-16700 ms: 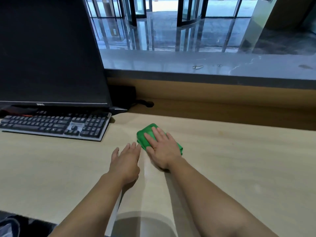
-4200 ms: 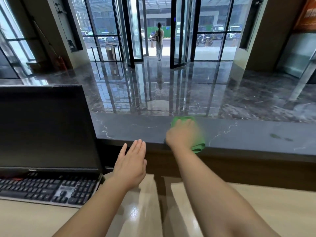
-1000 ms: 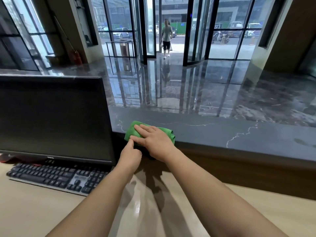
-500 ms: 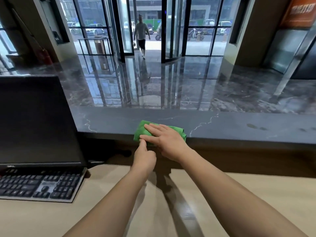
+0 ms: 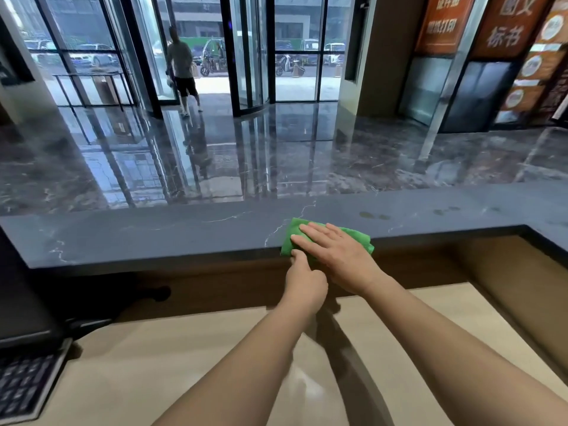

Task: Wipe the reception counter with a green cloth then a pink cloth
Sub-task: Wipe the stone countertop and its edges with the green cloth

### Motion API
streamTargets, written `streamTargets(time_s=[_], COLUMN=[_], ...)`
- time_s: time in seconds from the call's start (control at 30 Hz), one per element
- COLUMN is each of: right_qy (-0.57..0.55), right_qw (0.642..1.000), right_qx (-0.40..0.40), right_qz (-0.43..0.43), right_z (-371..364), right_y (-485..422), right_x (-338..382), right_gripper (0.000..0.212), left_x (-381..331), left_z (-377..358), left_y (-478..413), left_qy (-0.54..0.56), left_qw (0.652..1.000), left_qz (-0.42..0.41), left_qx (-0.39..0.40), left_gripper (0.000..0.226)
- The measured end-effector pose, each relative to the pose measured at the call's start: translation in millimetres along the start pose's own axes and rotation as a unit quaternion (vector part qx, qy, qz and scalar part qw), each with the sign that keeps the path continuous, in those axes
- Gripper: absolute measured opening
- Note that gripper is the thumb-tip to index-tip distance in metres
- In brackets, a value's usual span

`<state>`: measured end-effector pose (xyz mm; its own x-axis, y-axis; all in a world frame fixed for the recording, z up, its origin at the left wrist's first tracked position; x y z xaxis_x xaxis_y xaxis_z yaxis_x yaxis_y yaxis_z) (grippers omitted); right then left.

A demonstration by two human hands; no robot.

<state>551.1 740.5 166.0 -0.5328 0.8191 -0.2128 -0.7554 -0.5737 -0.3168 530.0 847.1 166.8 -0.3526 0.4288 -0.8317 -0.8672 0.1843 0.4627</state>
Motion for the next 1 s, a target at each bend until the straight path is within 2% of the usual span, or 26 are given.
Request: streamTargets(time_s=[0.2,0.4,0.63,0.87,1.0], right_qy=[-0.005,-0.018,-0.04,-0.044,-0.043], right_qw=[0.999,0.997,0.999,0.998,0.997], right_qx=[0.009,0.012,0.0,0.039,0.06], right_qz=[-0.048,-0.075,-0.036,0.006,0.027], right_z=[-0.8,-5.1,-12.1,-15.7,-15.4], right_y=[22.1,-0.9,-78.9,-161.3,-186.4], right_x=[-21.5,1.6,71.1,142.2,160.4], right_gripper=[0.089,0.082,0.072,0.071,0.069], left_x=[-17.0,0.1,36.1,75.2,86.0], left_z=[-27.4,8.2,92.9,183.1,207.3], left_y=[0.0,-0.6,-4.0,-12.6,-19.1], left_qy=[-0.022,0.004,0.033,0.049,0.057], left_qw=[0.999,0.999,0.998,0.992,0.986], left_qz=[-0.018,-0.034,-0.032,0.002,0.011], left_qx=[0.036,0.033,-0.03,-0.118,-0.155], left_gripper=[0.073,0.071,0.072,0.071,0.068])
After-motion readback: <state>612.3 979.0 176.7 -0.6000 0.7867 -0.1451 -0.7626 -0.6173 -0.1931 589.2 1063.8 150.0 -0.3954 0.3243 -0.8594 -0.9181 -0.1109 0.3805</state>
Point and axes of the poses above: each hand's wrist, its own y-axis away from the middle knuckle, its own z-axis out of the back of the hand, x = y × z, the point moved 4 cm from there along -y, towards the middle knuckle, and after that the axes turned 10 degrees about z, right-handed, at the moved point
